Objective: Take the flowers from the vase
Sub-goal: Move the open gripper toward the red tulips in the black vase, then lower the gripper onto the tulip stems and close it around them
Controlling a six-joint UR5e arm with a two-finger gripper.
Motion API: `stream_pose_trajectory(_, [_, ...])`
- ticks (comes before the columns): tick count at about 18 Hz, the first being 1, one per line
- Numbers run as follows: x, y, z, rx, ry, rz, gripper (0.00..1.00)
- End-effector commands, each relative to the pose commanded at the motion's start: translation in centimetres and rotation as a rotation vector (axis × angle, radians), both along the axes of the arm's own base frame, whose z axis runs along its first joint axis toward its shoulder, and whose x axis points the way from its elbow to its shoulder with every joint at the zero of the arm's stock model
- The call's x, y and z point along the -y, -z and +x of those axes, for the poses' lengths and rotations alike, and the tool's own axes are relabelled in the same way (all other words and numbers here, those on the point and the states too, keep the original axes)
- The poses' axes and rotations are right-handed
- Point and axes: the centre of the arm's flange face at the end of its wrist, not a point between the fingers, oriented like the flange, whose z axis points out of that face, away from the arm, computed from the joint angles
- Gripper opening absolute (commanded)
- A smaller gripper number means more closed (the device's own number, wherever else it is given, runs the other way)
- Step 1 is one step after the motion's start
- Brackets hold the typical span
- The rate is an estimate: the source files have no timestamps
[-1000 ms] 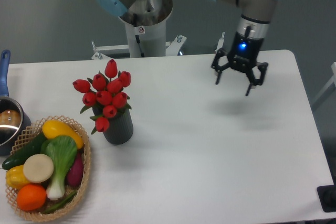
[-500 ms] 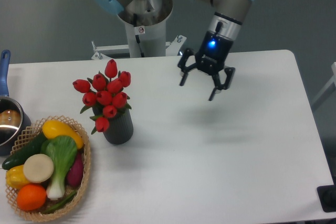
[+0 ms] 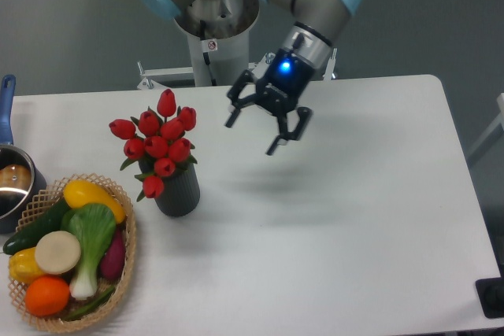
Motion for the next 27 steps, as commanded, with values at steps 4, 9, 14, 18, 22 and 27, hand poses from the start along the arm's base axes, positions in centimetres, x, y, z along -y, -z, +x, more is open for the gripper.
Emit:
stream_pose_trajectory(4, [-1.2, 0.4, 2.2, 0.023, 0.039, -0.005, 1.00])
stream_pose_trajectory(9, [-2.5, 0.6, 2.9, 0.027, 0.077, -0.004, 1.00])
stream_pose_trajectory(14, [-3.6, 1.1, 3.2, 0.037, 0.104, -0.007, 1.00])
stream_pose_trajectory(18, [-6.0, 2.4, 4.0, 0.065, 0.160, -0.022, 1.00])
stream_pose_trajectory(22, [-6.5, 1.9, 4.7, 0.116, 0.152, -0.015, 1.00])
stream_pose_trajectory(27, [-6.4, 1.2, 5.0, 0.138, 0.136, -0.015, 0.75])
